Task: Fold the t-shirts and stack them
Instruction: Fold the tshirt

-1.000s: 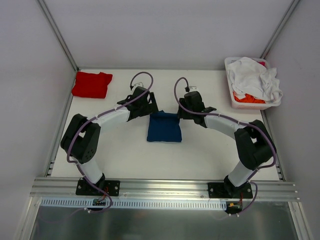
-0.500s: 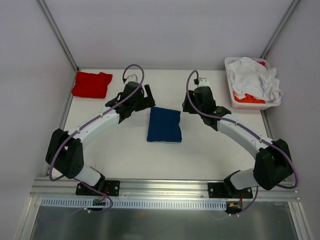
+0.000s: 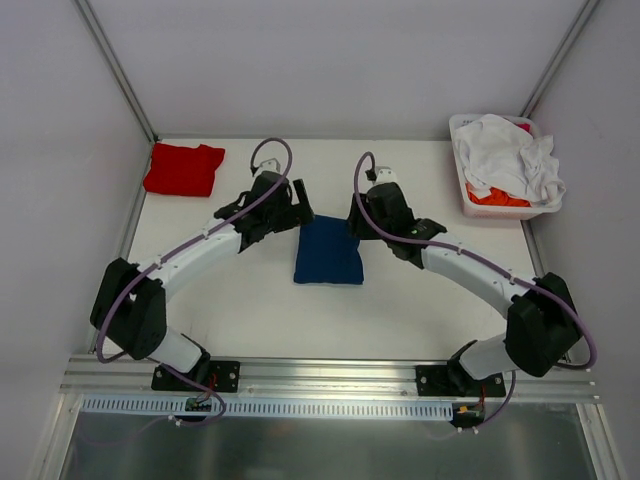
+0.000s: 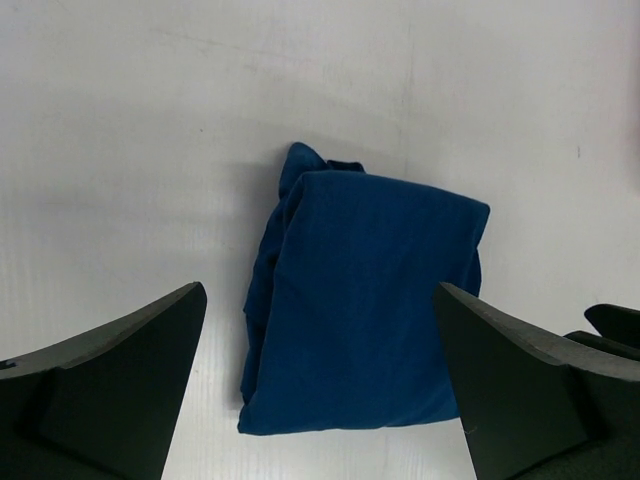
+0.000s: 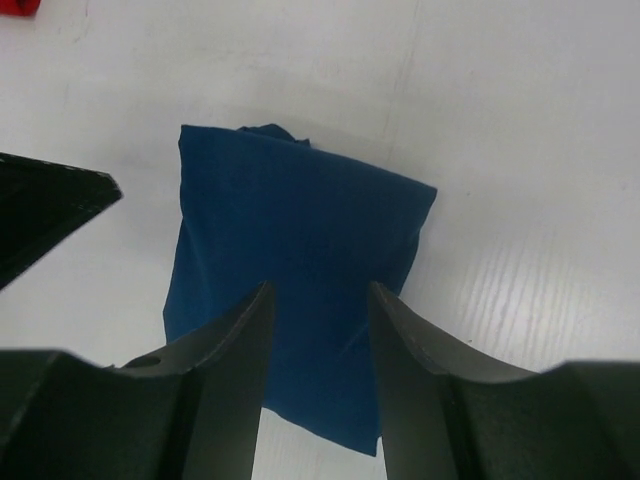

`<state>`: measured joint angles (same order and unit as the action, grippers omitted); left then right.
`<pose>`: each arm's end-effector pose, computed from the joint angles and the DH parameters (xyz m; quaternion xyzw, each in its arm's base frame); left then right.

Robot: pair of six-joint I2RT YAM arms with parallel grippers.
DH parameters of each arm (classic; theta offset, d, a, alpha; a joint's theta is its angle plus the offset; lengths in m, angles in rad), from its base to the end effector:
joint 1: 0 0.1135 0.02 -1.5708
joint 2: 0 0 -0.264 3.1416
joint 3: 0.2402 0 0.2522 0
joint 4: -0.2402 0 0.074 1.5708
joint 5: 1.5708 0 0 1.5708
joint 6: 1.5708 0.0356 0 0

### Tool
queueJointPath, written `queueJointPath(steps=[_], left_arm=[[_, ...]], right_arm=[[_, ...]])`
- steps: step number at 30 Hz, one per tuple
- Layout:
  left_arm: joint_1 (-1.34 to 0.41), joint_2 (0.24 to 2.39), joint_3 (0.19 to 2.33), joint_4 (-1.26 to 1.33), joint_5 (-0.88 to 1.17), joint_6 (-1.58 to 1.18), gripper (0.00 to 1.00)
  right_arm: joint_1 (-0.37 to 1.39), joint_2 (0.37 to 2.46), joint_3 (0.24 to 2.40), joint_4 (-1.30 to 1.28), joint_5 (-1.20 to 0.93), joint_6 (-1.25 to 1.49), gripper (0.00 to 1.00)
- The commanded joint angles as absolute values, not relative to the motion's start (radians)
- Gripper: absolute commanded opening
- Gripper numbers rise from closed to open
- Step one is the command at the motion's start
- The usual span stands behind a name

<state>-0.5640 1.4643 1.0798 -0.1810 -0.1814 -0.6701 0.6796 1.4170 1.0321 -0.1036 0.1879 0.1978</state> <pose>0.2853 -0.1729 0.2813 -0.0898 0.8692 -0.2129 0.4372 0.2572 0.1993 0.2869 -0.1567 0.8402 0.1450 0.4984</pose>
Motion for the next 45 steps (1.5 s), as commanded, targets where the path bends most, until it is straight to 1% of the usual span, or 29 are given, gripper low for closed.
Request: queueJointPath(steps=[1, 10, 17, 23, 27, 34, 39, 45], left_arm=[[-0.601, 1.519, 1.071, -0.186, -0.149, -0.712, 0.98], [-0.632, 1.661, 0.997, -0.091, -0.075, -0.788, 0.97], [-0.637, 1.787, 0.913, -0.011, -0.015, -0.853, 0.96], [-0.643, 1.778, 0.874, -0.005, -0.031, -0.859, 0.96], [-0.643, 1.746, 0.88, -0.008, -0.043, -0.847, 0.96], [-0.643, 1.629, 0.9, -0.081, -0.1, -0.81, 0.97], [-0.643, 1.562, 0.896, -0.12, -0.115, -0.805, 0.97], [-0.638, 1.531, 0.885, -0.126, -0.123, -0.81, 0.98]], right_arm=[[0.704, 1.465, 1.014, -0.068, 0.161, 0.264, 0.45], [0.732, 1.561, 0.948, 0.006, 0.126, 0.353, 0.44], [0.77, 1.719, 0.896, 0.13, 0.071, 0.452, 0.43], [0.798, 1.763, 0.887, 0.144, 0.071, 0.48, 0.43], [0.798, 1.726, 0.896, 0.115, 0.089, 0.463, 0.43], [0.802, 1.551, 0.937, 0.005, 0.155, 0.396, 0.43], [0.802, 1.436, 0.997, -0.121, 0.21, 0.33, 0.43], [0.801, 1.332, 1.063, -0.201, 0.238, 0.284, 0.43]])
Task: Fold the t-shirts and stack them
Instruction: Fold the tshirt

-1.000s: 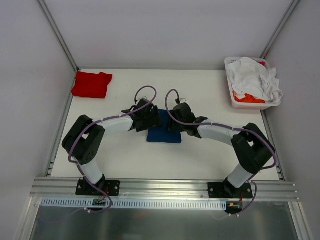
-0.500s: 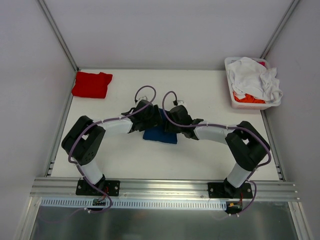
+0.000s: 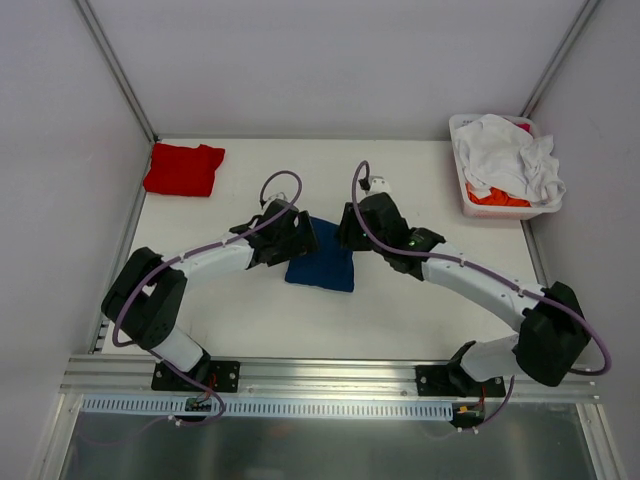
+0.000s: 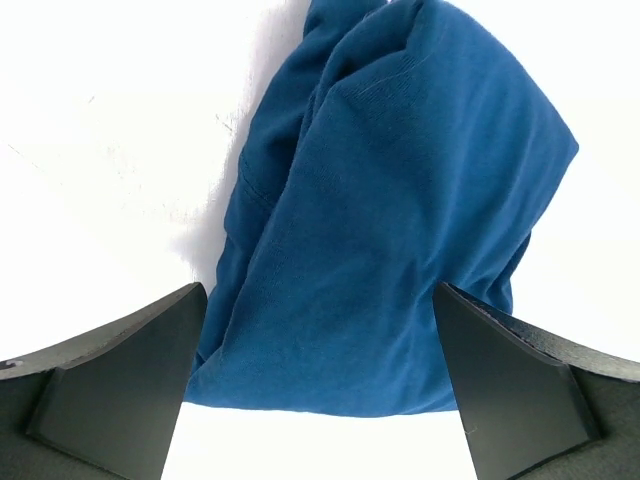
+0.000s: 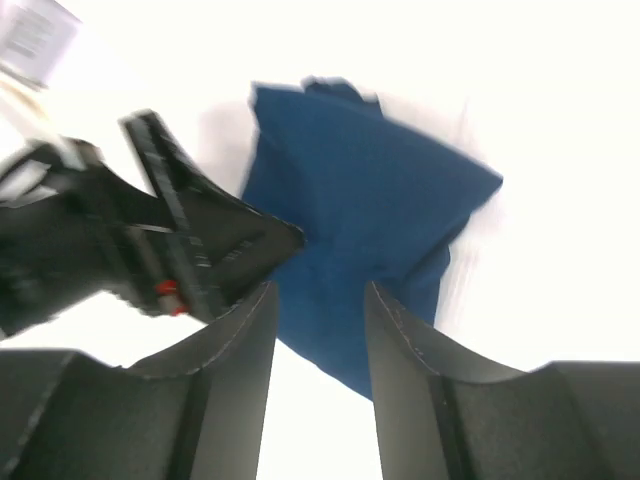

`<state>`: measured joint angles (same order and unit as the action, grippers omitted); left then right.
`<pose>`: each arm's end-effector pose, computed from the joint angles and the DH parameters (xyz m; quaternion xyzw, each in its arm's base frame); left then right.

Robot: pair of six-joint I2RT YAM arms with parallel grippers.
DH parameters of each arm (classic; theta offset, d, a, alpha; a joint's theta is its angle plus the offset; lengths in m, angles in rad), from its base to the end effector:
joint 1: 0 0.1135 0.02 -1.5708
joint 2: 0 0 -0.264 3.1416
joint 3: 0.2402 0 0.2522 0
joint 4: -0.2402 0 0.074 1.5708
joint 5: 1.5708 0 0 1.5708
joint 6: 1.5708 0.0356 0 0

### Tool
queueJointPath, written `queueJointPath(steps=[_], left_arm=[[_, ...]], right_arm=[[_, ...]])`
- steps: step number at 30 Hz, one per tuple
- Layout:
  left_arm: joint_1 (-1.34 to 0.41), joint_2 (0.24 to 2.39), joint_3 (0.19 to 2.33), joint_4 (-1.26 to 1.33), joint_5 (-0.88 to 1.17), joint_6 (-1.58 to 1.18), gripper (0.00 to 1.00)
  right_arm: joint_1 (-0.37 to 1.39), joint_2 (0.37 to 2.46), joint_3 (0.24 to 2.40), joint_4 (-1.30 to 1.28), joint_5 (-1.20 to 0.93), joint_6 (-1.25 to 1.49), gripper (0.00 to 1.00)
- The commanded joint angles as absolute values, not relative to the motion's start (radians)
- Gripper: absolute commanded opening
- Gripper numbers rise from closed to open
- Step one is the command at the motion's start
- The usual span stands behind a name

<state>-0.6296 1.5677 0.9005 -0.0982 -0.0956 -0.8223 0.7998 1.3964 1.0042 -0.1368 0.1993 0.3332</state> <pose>0.2668 -0.1902 0.1972 -0.1070 0.9129 -0.2270 0.3219 0.2263 0.2228 0.2804 -0.1514 0.8511 0.1929 0.4641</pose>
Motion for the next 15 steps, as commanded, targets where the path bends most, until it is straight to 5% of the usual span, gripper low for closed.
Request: queueJointPath(steps=[1, 12, 15], left_arm=[[-0.638, 1.534, 0.884, -0.126, -0.123, -0.81, 0.98], [-0.621, 1.595, 0.821, -0.091, -0.118, -0.81, 0.99], [-0.617, 1.606, 0.807, -0.065, -0.103, -0.813, 0.92]], right_arm=[[0.802, 1.321, 1.065, -0.207, 0.239, 0.281, 0.43], [0.801, 1.125, 1.058, -0.287, 0.316, 0.241, 0.44], [0.802, 1.083, 1.048, -0.293, 0.33, 0.236, 0.44]])
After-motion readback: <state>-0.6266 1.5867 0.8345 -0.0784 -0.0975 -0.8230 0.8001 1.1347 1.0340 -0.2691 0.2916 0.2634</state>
